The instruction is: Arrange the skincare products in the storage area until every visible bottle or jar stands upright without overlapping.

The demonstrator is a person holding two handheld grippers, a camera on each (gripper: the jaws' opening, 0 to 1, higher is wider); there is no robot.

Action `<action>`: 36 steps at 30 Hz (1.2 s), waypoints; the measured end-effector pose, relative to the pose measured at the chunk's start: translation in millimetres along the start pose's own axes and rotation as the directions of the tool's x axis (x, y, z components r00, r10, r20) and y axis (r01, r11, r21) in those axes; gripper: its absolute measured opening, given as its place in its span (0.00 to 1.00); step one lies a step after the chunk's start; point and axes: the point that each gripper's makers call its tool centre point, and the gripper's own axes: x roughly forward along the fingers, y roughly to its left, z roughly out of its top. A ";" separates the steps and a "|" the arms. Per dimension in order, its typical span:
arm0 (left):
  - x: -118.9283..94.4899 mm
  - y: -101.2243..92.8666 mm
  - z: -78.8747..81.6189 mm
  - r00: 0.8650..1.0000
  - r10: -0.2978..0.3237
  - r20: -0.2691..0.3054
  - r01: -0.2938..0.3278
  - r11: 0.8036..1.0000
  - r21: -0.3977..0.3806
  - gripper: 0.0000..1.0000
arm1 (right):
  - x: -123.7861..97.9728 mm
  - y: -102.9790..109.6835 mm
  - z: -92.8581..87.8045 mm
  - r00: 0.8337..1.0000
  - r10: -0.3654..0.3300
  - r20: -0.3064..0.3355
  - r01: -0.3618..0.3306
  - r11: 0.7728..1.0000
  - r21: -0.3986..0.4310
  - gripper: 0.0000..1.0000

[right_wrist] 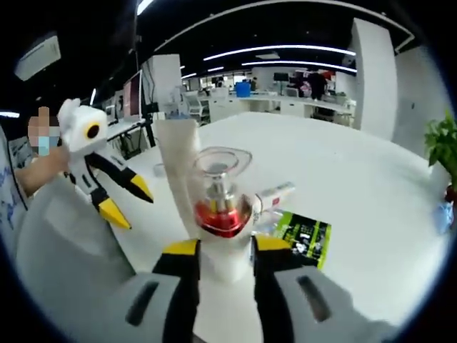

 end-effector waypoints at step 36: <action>-4.4 4.3 0.5 1.000 0.022 0.001 -0.022 1.000 -0.014 0.33 | 0.2 -0.7 1.3 1.000 -0.024 -0.012 0.024 1.000 0.003 0.26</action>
